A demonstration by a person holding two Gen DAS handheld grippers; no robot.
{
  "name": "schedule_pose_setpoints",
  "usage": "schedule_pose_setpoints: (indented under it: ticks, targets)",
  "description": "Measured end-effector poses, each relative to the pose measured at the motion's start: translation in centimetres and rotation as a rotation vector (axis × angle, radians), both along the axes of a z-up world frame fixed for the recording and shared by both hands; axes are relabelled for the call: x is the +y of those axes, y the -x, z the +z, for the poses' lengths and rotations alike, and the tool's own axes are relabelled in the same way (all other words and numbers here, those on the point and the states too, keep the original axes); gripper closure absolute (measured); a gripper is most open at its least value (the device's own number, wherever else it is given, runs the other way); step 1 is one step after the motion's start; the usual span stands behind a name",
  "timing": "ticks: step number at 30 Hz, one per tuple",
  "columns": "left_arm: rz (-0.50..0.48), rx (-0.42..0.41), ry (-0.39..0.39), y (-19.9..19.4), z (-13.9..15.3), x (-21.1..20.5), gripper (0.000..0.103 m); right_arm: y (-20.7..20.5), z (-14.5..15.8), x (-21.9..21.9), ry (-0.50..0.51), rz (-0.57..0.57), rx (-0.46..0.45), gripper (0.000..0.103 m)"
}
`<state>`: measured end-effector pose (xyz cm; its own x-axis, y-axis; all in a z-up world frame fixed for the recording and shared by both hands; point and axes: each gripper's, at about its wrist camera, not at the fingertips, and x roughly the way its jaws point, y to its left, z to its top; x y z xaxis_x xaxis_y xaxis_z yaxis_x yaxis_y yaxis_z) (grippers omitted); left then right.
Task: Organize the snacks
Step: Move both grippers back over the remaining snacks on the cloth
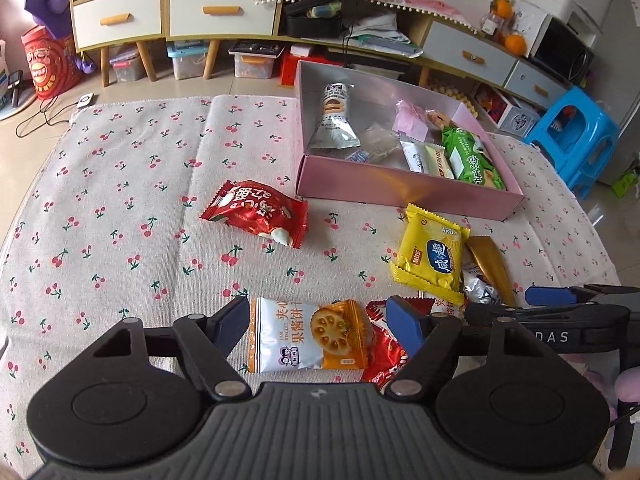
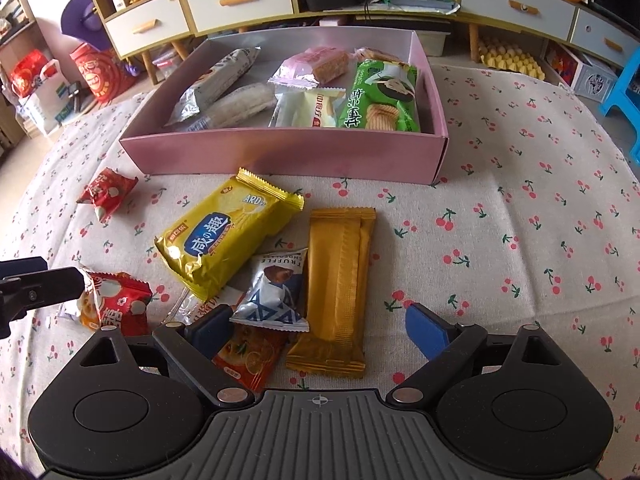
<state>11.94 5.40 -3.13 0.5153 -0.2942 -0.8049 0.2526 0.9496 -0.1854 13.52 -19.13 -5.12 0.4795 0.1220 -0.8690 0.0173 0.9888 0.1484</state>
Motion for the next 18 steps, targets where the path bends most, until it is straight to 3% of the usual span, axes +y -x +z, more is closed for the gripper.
schedule_pose_setpoints:
  ticks: [4, 8, 11, 18]
  targets:
    - [0.037, 0.029, 0.055, -0.6, -0.2, 0.3, 0.045, -0.1, -0.2, -0.9, -0.013, -0.027, 0.020, 0.011]
    - [0.054, 0.035, 0.084, -1.0, -0.2, -0.4, 0.052, -0.1, -0.3, -1.8, 0.041, -0.053, 0.032, 0.011]
    - [0.052, 0.022, 0.097, -1.2, 0.0, -1.5, 0.054, -0.1, -0.7, -2.6, 0.091, -0.068, 0.031, 0.011]
    - [-0.015, -0.005, 0.099, -1.6, -0.1, -4.8, 0.054, -0.3, -0.5, -4.3, 0.070, -0.027, 0.016, 0.012]
